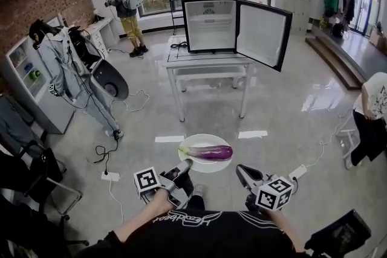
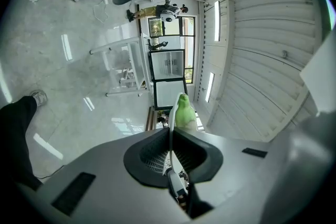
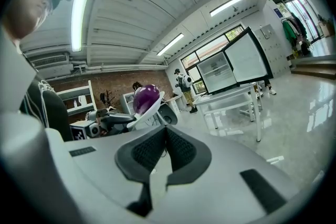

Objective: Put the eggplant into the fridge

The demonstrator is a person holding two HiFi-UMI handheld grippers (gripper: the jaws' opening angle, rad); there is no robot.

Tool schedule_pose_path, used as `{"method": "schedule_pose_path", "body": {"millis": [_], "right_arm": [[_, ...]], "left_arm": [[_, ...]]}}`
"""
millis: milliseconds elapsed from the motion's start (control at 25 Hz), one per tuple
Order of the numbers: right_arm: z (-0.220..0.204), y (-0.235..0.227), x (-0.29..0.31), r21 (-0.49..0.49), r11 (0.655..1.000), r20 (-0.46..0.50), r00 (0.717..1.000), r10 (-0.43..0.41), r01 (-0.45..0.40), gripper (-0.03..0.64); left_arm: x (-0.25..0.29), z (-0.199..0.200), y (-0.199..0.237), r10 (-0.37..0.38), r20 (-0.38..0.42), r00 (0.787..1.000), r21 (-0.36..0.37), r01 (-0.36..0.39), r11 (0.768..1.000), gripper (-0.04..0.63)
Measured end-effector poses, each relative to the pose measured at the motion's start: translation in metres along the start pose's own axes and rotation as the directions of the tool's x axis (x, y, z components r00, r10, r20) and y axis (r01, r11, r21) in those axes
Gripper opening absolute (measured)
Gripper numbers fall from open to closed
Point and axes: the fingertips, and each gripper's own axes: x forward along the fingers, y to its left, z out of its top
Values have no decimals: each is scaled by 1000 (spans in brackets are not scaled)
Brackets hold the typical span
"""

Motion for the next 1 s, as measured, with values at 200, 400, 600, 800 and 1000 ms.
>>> {"method": "schedule_pose_path", "body": {"millis": [200, 400, 600, 800, 1000], "right_arm": [[25, -29, 65, 3, 1000, 3, 1000, 16, -16, 6], [57, -72, 125, 28, 1000, 4, 1000, -8, 8, 6], [86, -112, 183, 48, 998, 2, 1000, -29, 29, 6], [104, -143, 243, 47, 998, -21, 999, -42, 43, 6], [123, -174, 299, 41, 997, -30, 998, -61, 62, 6]], "left_arm": [[33, 66, 5, 10, 20, 1000, -6, -10, 1000, 25], [88, 134, 6, 37, 2, 999, -4, -37, 999, 25], [147, 194, 0, 33, -36, 999, 13, -33, 999, 25], [189, 253, 10, 33, -45, 998, -11, -33, 999, 25], [224, 311, 20, 19, -48, 999, -27, -20, 999, 25]]}}
